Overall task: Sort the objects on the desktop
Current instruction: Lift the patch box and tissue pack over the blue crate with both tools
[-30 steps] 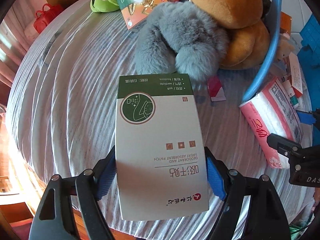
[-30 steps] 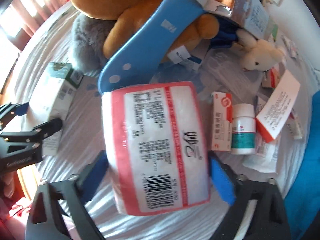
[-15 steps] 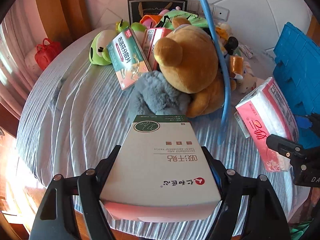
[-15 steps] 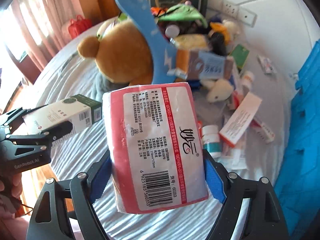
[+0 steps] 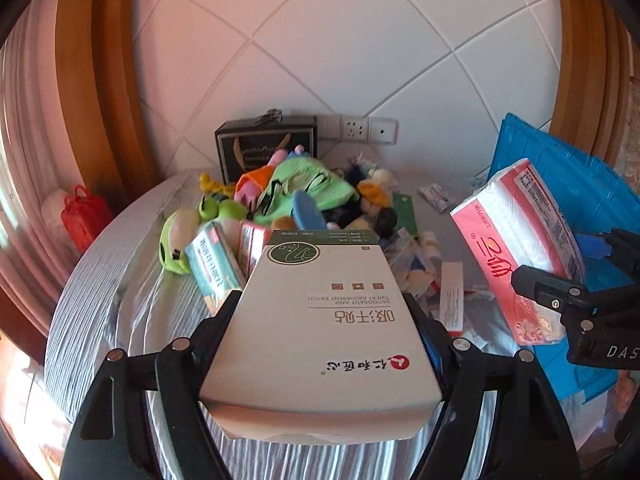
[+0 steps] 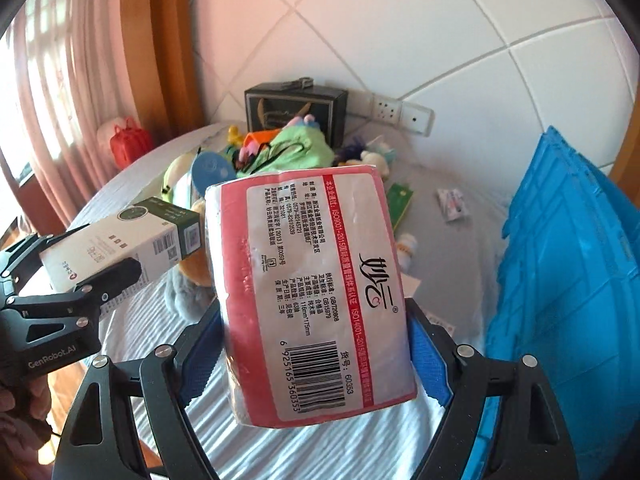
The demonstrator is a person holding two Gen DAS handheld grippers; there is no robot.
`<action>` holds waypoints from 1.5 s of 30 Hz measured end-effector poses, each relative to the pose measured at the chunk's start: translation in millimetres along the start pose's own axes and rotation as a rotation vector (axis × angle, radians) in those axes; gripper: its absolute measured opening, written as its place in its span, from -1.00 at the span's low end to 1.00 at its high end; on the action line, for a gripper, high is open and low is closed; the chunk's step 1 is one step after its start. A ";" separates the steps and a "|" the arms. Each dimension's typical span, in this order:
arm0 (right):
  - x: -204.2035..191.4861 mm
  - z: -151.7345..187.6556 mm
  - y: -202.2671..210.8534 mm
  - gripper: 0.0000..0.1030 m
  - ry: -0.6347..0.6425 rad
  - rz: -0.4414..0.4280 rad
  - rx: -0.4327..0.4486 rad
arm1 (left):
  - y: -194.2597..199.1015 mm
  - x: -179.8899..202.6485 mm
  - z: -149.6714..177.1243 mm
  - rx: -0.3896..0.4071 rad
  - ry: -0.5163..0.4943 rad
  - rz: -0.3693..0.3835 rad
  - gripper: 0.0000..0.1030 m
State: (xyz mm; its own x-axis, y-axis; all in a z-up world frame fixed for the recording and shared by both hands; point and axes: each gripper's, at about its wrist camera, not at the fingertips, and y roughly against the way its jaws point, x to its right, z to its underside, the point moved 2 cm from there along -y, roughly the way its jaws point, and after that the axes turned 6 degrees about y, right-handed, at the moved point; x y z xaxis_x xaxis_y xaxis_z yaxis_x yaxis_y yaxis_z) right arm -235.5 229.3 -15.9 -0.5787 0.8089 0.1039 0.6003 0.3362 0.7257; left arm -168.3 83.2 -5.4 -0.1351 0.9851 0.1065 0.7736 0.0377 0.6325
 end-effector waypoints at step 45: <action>435.8 125.5 48.7 0.62 -0.574 0.478 -0.393 | -148.9 516.0 -66.0 -0.530 -0.583 0.287 0.46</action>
State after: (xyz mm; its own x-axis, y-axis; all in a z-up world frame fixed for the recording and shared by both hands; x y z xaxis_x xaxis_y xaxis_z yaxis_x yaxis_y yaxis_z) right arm -389.1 658.7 -20.6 0.1231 0.9769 0.1750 0.4122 -0.2107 0.8864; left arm -394.0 574.8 6.0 0.4775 0.8786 -0.0029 0.3155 -0.1684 0.9338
